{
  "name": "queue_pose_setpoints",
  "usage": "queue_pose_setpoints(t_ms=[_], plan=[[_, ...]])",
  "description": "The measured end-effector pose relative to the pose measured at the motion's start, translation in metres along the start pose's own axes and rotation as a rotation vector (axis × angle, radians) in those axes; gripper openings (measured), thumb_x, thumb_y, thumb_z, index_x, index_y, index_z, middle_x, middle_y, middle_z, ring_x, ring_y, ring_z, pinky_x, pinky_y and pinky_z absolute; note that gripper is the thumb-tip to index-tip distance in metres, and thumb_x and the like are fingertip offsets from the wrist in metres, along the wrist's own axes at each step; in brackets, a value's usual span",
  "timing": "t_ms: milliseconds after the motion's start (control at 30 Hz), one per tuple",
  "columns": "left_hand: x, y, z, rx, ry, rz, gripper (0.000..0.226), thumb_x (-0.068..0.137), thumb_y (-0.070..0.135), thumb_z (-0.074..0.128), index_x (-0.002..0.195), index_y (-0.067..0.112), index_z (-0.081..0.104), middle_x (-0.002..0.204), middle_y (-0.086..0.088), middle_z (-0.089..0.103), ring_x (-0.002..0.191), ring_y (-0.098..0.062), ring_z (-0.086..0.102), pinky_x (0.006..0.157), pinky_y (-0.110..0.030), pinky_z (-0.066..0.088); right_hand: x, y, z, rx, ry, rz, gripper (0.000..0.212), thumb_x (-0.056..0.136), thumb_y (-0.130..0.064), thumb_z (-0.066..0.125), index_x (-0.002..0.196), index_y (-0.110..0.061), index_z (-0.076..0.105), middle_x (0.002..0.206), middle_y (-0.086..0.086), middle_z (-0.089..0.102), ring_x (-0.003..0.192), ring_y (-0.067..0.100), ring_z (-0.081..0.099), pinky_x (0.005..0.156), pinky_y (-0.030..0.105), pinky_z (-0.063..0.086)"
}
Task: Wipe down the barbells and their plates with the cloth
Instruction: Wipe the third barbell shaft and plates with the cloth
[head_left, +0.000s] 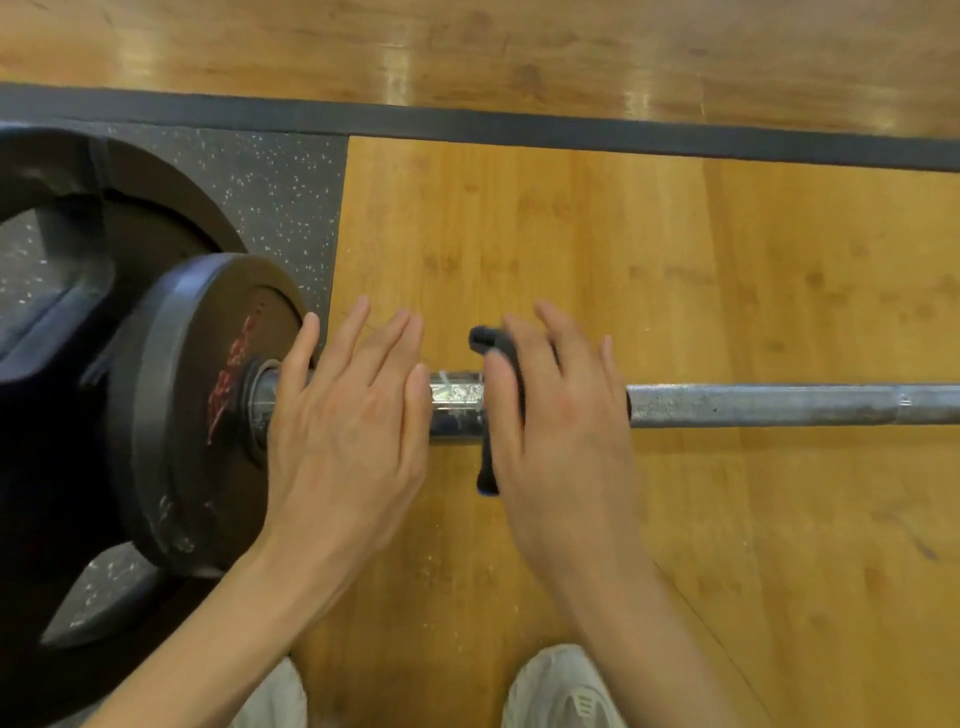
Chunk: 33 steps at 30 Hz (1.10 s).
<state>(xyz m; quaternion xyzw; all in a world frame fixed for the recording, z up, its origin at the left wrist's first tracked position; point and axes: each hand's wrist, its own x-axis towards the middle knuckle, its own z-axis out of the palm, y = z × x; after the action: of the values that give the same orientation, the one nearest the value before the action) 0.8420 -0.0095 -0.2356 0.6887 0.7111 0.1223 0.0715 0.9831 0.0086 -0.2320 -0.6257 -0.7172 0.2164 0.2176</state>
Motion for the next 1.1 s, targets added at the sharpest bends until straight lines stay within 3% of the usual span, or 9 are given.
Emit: queue_pose_setpoints(t_ms=[133, 300, 467, 567, 667, 767, 833, 1000, 1100], plan=[[-0.010, 0.003, 0.002, 0.001, 0.014, -0.004, 0.050, 0.107, 0.027, 0.026, 0.143, 0.004, 0.053, 0.147, -0.008, 0.054, 0.148, -0.022, 0.034, 0.123, -0.044, 0.018, -0.047, 0.006, 0.006, -0.033, 0.072, -0.152, 0.043, 0.109, -0.024, 0.035, 0.145, -0.006, 0.051, 0.153, 0.013, 0.045, 0.147, 0.030, 0.036, 0.123, 0.051, 0.023], [-0.022, 0.003, 0.001, 0.022, 0.009, 0.018, 0.050, 0.108, 0.026, 0.026, 0.145, 0.003, 0.050, 0.148, -0.010, 0.052, 0.148, -0.025, 0.034, 0.122, -0.044, 0.017, -0.005, -0.004, -0.005, -0.019, -0.041, -0.030, 0.049, 0.106, -0.033, 0.024, 0.116, -0.014, 0.068, 0.108, 0.001, 0.066, 0.106, 0.022, 0.060, 0.108, 0.044, 0.042], [-0.032, 0.004, 0.002, 0.031, 0.029, 0.032, 0.050, 0.108, 0.026, 0.026, 0.147, 0.002, 0.047, 0.150, -0.011, 0.050, 0.148, -0.026, 0.033, 0.122, -0.044, 0.017, -0.049, -0.004, -0.010, -0.166, -0.051, -0.093, 0.050, 0.109, -0.027, 0.022, 0.142, -0.003, 0.052, 0.142, 0.014, 0.054, 0.137, 0.030, 0.047, 0.121, 0.046, 0.028], [-0.040, 0.005, 0.002, 0.028, 0.029, 0.039, 0.051, 0.108, 0.026, 0.026, 0.147, 0.002, 0.046, 0.151, -0.011, 0.049, 0.148, -0.026, 0.033, 0.122, -0.043, 0.015, -0.010, -0.010, -0.022, -0.119, -0.264, 0.057, 0.049, 0.107, -0.030, 0.022, 0.109, -0.013, 0.068, 0.104, 0.005, 0.066, 0.102, 0.025, 0.060, 0.099, 0.038, 0.045], [-0.045, 0.007, 0.001, 0.022, 0.044, 0.040, 0.051, 0.108, 0.027, 0.025, 0.148, 0.002, 0.045, 0.151, -0.010, 0.049, 0.148, -0.025, 0.034, 0.123, -0.042, 0.014, 0.034, -0.009, -0.032, -0.101, -0.593, 0.133, 0.038, 0.108, -0.026, 0.032, 0.076, -0.019, 0.050, 0.076, 0.000, 0.050, 0.085, 0.029, 0.052, 0.072, 0.035, 0.038], [-0.051, 0.006, 0.002, 0.020, 0.051, 0.039, 0.051, 0.108, 0.027, 0.025, 0.148, 0.002, 0.045, 0.152, -0.009, 0.048, 0.148, -0.024, 0.033, 0.123, -0.042, 0.014, -0.010, -0.013, -0.035, -0.368, -0.574, -0.059, 0.044, 0.105, -0.027, 0.017, 0.128, -0.017, 0.052, 0.118, 0.002, 0.056, 0.110, 0.026, 0.052, 0.102, 0.039, 0.038], [-0.055, 0.007, 0.002, 0.029, 0.055, 0.038, 0.052, 0.108, 0.027, 0.024, 0.148, 0.002, 0.045, 0.153, -0.009, 0.047, 0.149, -0.024, 0.033, 0.123, -0.043, 0.013, -0.039, -0.022, -0.041, -0.285, -0.443, -0.075, 0.055, 0.104, -0.028, 0.010, 0.137, -0.012, 0.050, 0.130, 0.004, 0.054, 0.124, 0.025, 0.050, 0.121, 0.042, 0.024], [-0.065, 0.008, 0.004, 0.008, 0.069, 0.048, 0.051, 0.108, 0.026, 0.026, 0.148, 0.002, 0.045, 0.154, -0.008, 0.045, 0.149, -0.024, 0.032, 0.124, -0.042, 0.012, 0.036, -0.004, -0.034, -0.078, -0.763, 0.156, 0.035, 0.107, -0.023, 0.031, 0.080, -0.009, 0.048, 0.079, 0.000, 0.051, 0.077, 0.020, 0.053, 0.063, 0.030, 0.036], [-0.066, 0.009, 0.004, 0.019, 0.075, 0.052, 0.051, 0.107, 0.027, 0.027, 0.149, 0.002, 0.043, 0.155, -0.008, 0.044, 0.149, -0.024, 0.031, 0.124, -0.041, 0.010, 0.045, -0.004, -0.040, -0.101, -0.949, 0.021, 0.034, 0.107, -0.025, 0.039, 0.075, -0.019, 0.048, 0.082, 0.001, 0.052, 0.074, 0.022, 0.047, 0.056, 0.028, 0.031]])
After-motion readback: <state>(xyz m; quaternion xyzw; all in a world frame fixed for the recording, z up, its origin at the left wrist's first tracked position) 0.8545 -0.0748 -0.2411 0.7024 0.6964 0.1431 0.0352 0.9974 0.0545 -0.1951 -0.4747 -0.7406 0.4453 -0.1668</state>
